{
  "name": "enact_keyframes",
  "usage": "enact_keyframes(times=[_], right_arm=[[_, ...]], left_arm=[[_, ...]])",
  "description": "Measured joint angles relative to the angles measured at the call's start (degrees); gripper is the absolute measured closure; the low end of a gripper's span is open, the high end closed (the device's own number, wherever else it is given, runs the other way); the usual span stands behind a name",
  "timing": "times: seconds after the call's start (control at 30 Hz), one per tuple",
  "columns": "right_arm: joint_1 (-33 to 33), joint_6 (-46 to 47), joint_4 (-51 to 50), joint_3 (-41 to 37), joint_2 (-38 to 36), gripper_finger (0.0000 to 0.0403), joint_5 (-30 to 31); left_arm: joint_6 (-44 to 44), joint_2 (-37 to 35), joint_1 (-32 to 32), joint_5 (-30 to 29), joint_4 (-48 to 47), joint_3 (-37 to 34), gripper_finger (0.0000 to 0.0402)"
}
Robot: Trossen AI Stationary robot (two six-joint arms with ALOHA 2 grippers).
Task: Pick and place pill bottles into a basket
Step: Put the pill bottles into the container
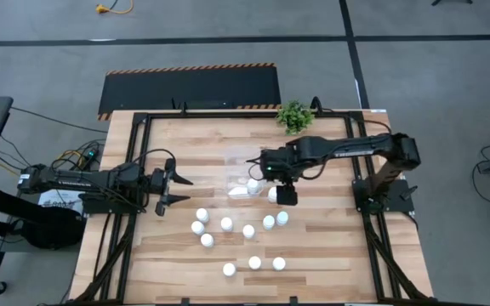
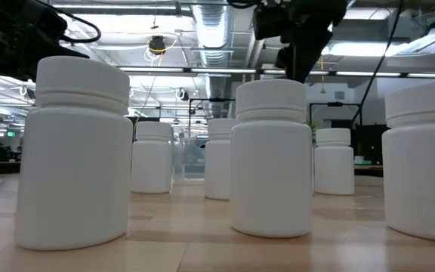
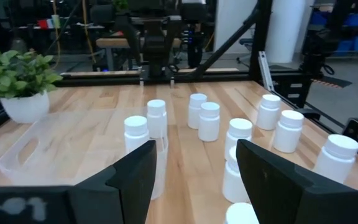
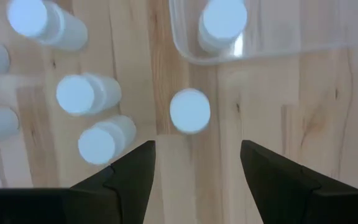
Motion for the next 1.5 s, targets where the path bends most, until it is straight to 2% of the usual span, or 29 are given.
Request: enact_keyframes(times=[0.23, 0.6, 1.5], right_arm=[[0.0, 0.8, 3.3, -2.0, -0.2, 0.0173, 0.1], [0.0, -0.1, 3.6, -2.0, 5.7, 0.0173, 0.0], [0.0, -0.2, 5.0, -2.0, 5.6, 0.0173, -0.1]], left_arm=[[0.2, 0.0, 0.0, 7.1, -0.2, 0.0, 0.0191], [2.2, 0.0, 0.0, 5.0, -1.0, 0.0, 0.0191], [2.0, 0.0, 0.0, 4.7, -1.0, 0.0, 0.0191]])
